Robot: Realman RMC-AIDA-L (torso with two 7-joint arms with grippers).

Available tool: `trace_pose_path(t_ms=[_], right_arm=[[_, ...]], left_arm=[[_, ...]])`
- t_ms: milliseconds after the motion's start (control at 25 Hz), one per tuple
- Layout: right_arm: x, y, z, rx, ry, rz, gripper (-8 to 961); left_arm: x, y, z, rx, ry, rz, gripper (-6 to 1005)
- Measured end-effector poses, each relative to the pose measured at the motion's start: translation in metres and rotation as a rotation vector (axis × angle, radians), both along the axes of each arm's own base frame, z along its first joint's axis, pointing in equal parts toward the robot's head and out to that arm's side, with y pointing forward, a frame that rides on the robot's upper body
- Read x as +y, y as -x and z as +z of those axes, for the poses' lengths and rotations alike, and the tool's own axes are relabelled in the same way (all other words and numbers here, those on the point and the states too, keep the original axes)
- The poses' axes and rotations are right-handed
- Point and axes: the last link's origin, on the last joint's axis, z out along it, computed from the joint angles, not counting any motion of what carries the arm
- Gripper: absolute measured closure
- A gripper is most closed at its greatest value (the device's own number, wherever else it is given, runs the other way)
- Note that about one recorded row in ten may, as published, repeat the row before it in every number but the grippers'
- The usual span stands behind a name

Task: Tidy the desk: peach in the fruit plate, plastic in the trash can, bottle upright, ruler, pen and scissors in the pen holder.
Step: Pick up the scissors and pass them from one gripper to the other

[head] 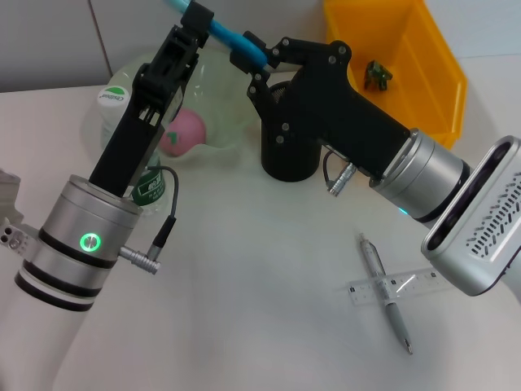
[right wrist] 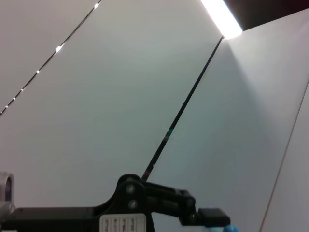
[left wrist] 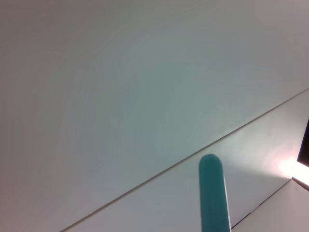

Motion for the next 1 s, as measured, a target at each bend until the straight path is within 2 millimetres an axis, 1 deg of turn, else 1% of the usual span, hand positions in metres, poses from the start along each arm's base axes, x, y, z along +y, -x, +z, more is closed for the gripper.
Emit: trace_pose_path(t_ms=[280,480,680,920,1000], right_arm=[[-0.0005,-0.0008,-0.0001,0.000,0.001,-0.002,874],[-0.0006,-0.0016,0.0012,0.008,-0.005,-0.007,874],[-0.0011,-0.0022,0.0020,0.013,-0.008,-0.009,874],[-0.0017,-0.0028,0.0027,0.019,-0.010,-0.011,874],[0.0013,-0.0038,0.0097,0.070,-0.038,-0.042,874]], left_arm=[[0.0001,-0.0001,0.0000,-0.001,0.003,-0.002,623],[-0.0003,0.0001,0.0002,-0.003,0.003,-0.002,362],[-0.0004,0.0002,0.0006,-0.005,0.002,-0.003,295],[-0.0008,0.0008,0.0013,-0.003,-0.005,-0.005,298],[0.0004,0.0059,0.0065,0.023,-0.034,-0.021,299]])
